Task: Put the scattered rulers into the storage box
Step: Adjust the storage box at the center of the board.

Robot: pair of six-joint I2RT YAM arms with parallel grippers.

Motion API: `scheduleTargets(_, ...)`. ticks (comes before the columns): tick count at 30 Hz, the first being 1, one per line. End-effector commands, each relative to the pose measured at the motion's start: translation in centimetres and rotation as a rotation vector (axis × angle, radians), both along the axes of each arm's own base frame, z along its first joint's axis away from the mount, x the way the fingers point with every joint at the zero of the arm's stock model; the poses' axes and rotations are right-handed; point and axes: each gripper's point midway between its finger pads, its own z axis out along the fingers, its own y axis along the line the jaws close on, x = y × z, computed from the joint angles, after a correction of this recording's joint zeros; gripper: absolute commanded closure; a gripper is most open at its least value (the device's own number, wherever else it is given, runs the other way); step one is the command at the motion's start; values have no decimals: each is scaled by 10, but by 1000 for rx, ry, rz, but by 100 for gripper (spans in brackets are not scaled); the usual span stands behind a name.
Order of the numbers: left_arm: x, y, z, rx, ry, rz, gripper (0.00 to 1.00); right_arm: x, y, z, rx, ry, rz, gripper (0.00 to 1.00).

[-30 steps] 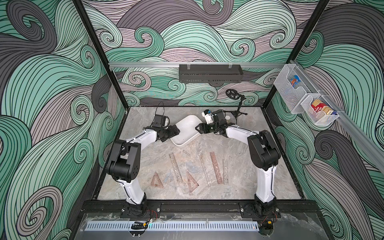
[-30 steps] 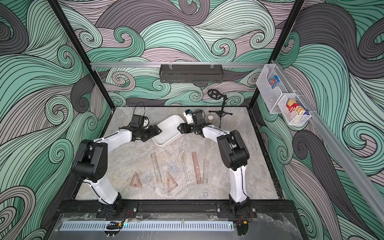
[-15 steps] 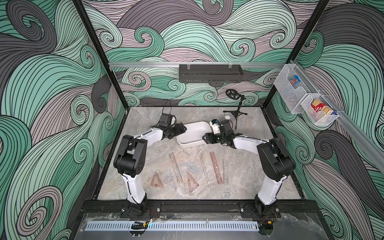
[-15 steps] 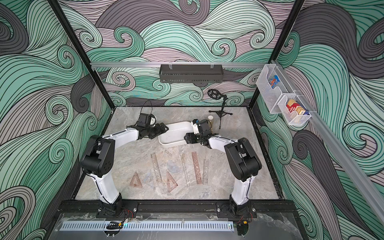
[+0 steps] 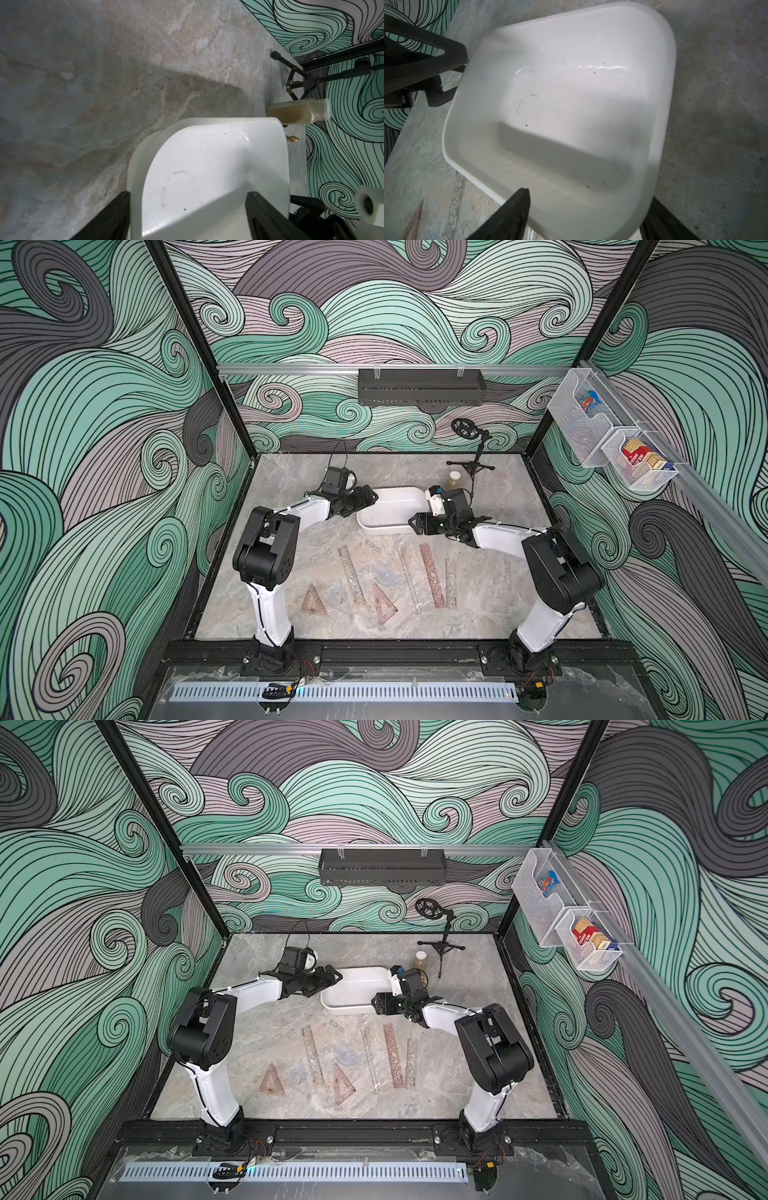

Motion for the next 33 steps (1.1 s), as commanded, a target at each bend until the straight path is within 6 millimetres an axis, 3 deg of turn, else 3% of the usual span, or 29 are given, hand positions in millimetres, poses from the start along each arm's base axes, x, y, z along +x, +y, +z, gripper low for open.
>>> scheduleTargets(1, 3, -17, 7, -38, -18, -51, 12, 1, 10, 22, 54, -60, 16, 16)
scheduleTargets(7, 4, -10, 7, -14, -25, -33, 12, 4, 3, 24, 36, -76, -7, 13)
scheduleTargets(14, 6, 14, 29, 67, -85, 21, 11, 0, -18, 26, -37, -88, -43, 6)
scheduleTargets(17, -4, 21, 33, 96, -80, 26, 11, -8, -28, 26, -87, -69, -50, 5)
scheduleTargets(20, -29, 30, 35, 112, -80, 24, 11, -27, -35, 35, -110, -74, -49, 13)
scheduleTargets(24, -68, 48, 33, 191, -83, 10, 15, -71, -30, 38, -200, -108, -40, 27)
scheduleTargets(29, -109, 55, 26, 261, -75, -56, 27, -119, -3, 13, -281, -43, 44, 37)
scheduleTargets(33, -123, 58, 28, 300, -70, -104, 31, -149, 21, -8, -308, 26, 127, 45)
